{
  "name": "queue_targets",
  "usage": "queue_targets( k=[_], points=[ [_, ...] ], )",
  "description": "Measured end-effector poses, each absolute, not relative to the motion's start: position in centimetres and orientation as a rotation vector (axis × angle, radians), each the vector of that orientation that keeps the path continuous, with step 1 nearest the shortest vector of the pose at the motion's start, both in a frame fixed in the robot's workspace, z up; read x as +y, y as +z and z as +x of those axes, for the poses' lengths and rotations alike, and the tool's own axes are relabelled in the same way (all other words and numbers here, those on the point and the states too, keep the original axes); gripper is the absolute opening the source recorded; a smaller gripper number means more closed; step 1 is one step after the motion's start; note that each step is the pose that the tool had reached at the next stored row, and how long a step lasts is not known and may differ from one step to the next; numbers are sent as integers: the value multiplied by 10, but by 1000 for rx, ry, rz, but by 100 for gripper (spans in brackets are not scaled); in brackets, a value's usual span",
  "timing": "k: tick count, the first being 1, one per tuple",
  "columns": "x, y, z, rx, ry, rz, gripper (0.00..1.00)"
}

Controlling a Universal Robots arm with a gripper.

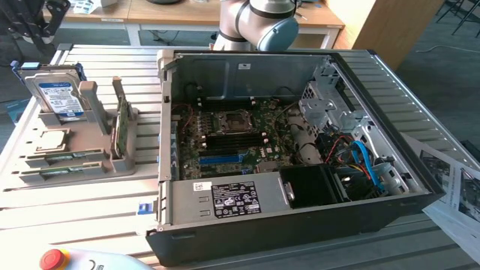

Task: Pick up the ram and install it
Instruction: 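Reach for the ram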

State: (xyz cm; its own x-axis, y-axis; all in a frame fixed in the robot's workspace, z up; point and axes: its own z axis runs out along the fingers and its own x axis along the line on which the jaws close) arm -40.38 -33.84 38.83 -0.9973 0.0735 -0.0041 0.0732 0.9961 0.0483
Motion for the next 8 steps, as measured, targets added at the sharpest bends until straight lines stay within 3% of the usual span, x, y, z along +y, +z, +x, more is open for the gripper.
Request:
queue_targets(
  k=[8],
  points=[
    [-339,388,-404,3133,75,115,11]
  ],
)
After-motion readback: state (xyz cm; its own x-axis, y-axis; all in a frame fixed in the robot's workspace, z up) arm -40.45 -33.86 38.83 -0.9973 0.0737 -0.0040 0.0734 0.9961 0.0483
